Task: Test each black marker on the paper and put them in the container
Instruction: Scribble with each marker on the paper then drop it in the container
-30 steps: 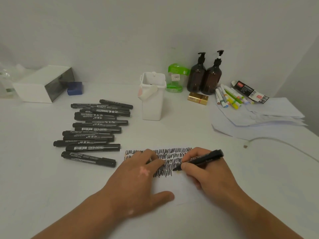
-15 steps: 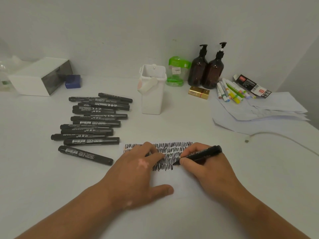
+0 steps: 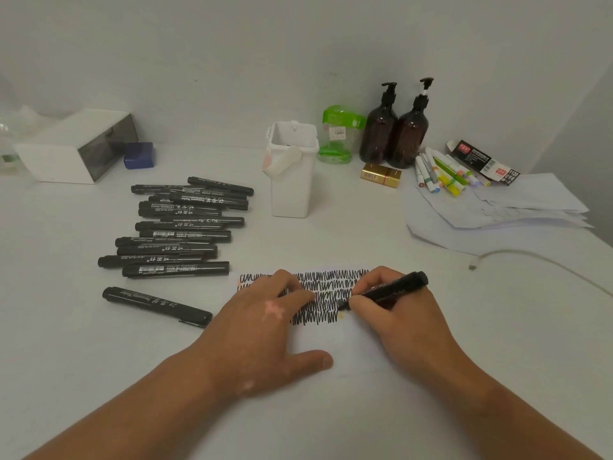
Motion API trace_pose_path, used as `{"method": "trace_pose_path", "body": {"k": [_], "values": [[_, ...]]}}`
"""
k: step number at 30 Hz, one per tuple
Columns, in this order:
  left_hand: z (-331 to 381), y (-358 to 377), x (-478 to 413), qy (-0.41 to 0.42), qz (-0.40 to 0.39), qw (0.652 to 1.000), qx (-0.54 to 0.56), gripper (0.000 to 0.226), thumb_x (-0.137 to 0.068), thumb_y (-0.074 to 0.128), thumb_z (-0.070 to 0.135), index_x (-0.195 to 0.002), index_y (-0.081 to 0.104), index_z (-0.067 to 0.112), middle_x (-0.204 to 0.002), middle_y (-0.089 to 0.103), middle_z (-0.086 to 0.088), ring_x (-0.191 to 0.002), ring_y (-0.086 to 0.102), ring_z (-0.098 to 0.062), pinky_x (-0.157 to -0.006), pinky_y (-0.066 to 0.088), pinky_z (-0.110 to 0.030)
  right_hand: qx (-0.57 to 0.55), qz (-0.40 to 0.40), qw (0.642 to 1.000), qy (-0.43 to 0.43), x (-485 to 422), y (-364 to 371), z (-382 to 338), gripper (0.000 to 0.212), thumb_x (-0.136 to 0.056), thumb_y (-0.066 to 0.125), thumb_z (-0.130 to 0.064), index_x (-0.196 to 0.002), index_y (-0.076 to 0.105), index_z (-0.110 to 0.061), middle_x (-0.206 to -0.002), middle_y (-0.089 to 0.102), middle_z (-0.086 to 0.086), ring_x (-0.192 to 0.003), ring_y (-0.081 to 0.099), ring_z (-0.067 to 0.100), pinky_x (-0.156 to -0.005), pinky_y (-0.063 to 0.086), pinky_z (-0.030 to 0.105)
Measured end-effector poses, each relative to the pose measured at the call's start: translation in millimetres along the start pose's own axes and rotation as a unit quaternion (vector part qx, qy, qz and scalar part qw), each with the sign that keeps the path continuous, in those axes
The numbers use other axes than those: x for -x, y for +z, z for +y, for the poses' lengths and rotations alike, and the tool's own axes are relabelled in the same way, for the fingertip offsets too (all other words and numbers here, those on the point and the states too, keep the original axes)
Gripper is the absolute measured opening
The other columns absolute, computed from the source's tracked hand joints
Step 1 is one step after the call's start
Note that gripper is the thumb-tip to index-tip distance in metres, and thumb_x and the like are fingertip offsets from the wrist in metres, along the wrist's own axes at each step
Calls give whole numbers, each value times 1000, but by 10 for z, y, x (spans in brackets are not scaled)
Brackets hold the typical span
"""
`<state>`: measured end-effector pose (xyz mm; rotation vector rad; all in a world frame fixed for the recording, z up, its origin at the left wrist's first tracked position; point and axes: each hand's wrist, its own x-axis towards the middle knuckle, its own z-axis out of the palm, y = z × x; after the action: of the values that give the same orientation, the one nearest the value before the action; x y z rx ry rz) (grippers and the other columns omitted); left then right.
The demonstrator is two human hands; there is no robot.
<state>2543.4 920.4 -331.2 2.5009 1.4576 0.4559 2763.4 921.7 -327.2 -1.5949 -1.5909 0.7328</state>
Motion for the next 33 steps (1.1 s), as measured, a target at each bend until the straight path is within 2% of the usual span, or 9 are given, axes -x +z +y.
{"method": "trace_pose_path", "body": {"k": [4,7,10,12,13,16,19,25,33], "values": [[9,-9,1,1,-6,1000,-4,83,-72,53,84,-142,44,41,-132,41,23,-119,45,-6,-103,37,-23,0,-19,1000,-14,4,1,-2,8,-67,67,-33,-71,67,-26,-57,63,-10,-50,51,0,-47,39,12],[10,-44,-1,6,1,1000,4,79,-79,55,78,-146,39,39,-136,42,21,-123,44,-5,-106,35,-22,-142,26,990,-5,-19,-45,-5,5,-71,69,-25,-72,65,-22,-50,54,-7,-46,45,9,-44,33,17],[26,-129,-9,-8,49,995,89,50,-95,58,37,-142,42,33,-118,52,28,-107,49,5,-92,35,-9,-278,30,960,12,-100,-195,-121,10,-72,73,-22,-72,63,-23,-51,49,5,-44,40,16,-40,31,23],[-4,-167,-4,-44,94,972,209,42,-97,51,8,-132,49,31,-91,56,28,-85,54,7,-74,38,-5,-266,-15,964,-1,-191,-270,-251,20,-68,81,-32,-73,67,-20,-53,52,5,-47,45,16,-41,35,21],[-18,-188,-1,-59,112,961,246,43,-97,50,2,-129,50,32,-93,60,27,-84,57,6,-72,40,-5,-259,-39,965,-6,-235,-283,-324,23,-66,83,-35,-77,71,-18,-55,53,5,-49,46,16,-42,37,21],[-65,-224,-8,-116,126,909,379,49,-93,67,3,-123,50,37,-119,66,24,-94,67,-2,-80,52,-16,-336,-88,938,-6,-335,-216,-469,14,-74,78,-21,-86,76,-15,-63,56,9,-54,51,18,-43,37,26],[-145,-237,-30,-169,121,862,462,38,-80,83,12,-106,68,34,-101,78,7,-83,75,-17,-77,58,-29,-440,-79,894,37,-318,-85,-455,17,-79,65,-24,-82,77,-13,-64,59,13,-52,54,20,-43,40,29],[-241,-206,-64,-140,102,877,448,28,-77,78,35,-103,73,43,-99,78,12,-95,73,-8,-89,55,-28,-412,-26,911,19,-267,-27,-288,15,-70,78,-31,-70,71,-17,-58,61,13,-44,52,20,-41,42,27],[-244,-165,-55,-82,76,896,431,20,-89,75,28,-105,75,40,-94,77,9,-87,71,-10,-80,54,-20,-367,-87,926,-10,-197,42,-297,26,-68,78,-34,-81,77,-12,-65,68,17,-51,60,23,-44,46,28]]}}
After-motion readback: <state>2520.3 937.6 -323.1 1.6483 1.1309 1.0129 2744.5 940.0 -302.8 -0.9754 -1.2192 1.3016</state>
